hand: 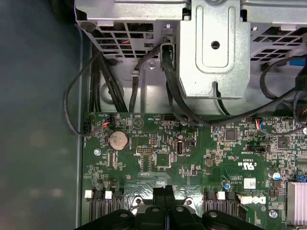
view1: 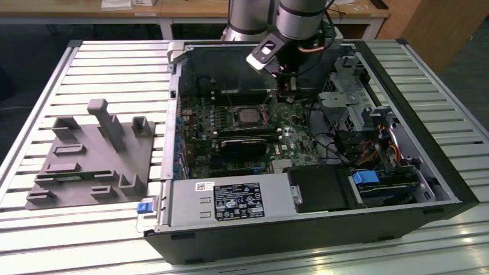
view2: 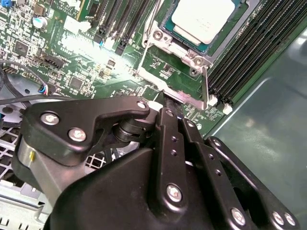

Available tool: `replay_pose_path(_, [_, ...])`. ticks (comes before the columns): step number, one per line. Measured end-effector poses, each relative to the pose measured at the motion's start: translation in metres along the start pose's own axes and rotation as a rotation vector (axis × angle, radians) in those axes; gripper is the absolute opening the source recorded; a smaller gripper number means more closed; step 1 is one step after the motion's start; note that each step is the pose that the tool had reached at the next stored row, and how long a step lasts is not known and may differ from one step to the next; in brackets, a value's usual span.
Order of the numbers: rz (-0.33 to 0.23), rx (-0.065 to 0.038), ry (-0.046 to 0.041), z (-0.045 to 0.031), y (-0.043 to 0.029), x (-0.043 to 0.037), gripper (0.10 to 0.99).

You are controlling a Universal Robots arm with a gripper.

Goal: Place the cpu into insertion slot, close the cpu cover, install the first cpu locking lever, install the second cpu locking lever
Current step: 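Close the cpu cover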

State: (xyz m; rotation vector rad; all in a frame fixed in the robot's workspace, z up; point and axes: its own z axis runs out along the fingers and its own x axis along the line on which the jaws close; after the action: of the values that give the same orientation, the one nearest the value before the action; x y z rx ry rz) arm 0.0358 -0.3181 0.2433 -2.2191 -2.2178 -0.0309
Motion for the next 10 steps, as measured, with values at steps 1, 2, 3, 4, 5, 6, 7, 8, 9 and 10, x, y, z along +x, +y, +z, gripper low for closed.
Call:
replay_pose_path(1, [0.000,0.000,0.0000,0.0000,-0.0005,0.0000,0.106])
replay_pose_path(2, [0.000,0.000,-0.0001,0.0000,-0.0011,0.0000,0.106])
replay_pose_path(3, [0.000,0.000,-0.0001,-0.0001,-0.0016,0.0000,0.106])
replay_pose_path(4, [0.000,0.000,-0.0001,0.0000,-0.0020,0.0000,0.106])
replay_pose_path(5, [0.000,0.000,-0.0001,-0.0001,-0.0024,0.0000,0.106])
replay_pose_path(6, [0.000,0.000,-0.0001,-0.0001,-0.0029,0.0000,0.106])
replay_pose_path(7, [0.000,0.000,-0.0001,-0.0001,-0.0033,0.0000,0.106])
replay_pose_path(8, [0.000,0.000,0.0000,0.0000,-0.0036,0.0000,0.106])
replay_pose_path(9, [0.000,0.000,-0.0001,-0.0001,-0.0039,0.0000,0.106])
replay_pose_path(10, [0.000,0.000,-0.0001,-0.0001,-0.0043,0.0000,0.106])
